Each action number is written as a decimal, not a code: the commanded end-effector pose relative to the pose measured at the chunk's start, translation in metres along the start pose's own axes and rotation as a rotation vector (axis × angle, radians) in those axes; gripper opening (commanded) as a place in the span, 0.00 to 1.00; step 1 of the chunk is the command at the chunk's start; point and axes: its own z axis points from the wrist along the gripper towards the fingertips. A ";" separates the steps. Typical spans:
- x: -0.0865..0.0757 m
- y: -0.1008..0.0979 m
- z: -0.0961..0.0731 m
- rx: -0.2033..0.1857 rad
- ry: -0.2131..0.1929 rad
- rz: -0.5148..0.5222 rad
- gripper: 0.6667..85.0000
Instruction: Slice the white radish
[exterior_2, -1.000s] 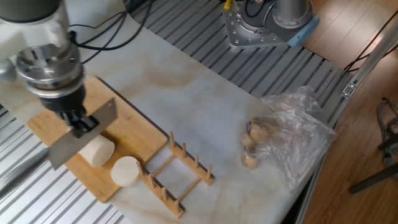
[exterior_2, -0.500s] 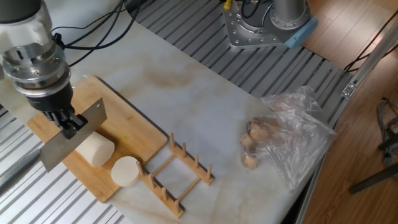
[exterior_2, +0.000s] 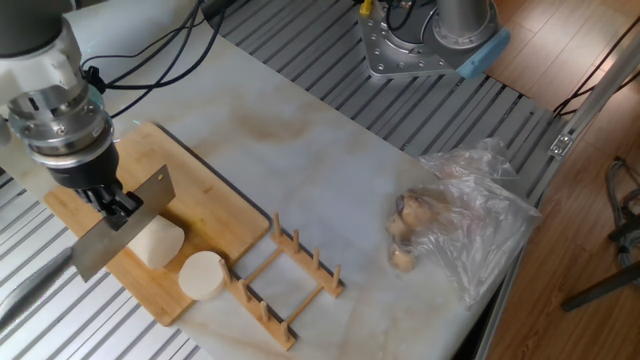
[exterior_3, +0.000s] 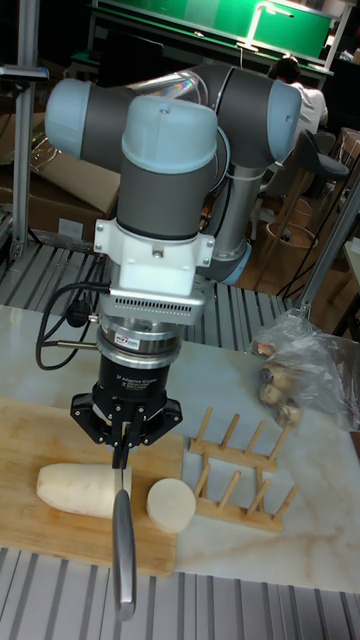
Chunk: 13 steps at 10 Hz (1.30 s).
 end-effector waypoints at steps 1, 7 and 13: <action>0.005 0.004 0.005 -0.024 0.019 0.007 0.01; 0.009 0.000 0.011 -0.016 0.025 0.006 0.01; 0.009 0.004 0.008 -0.032 0.024 0.009 0.01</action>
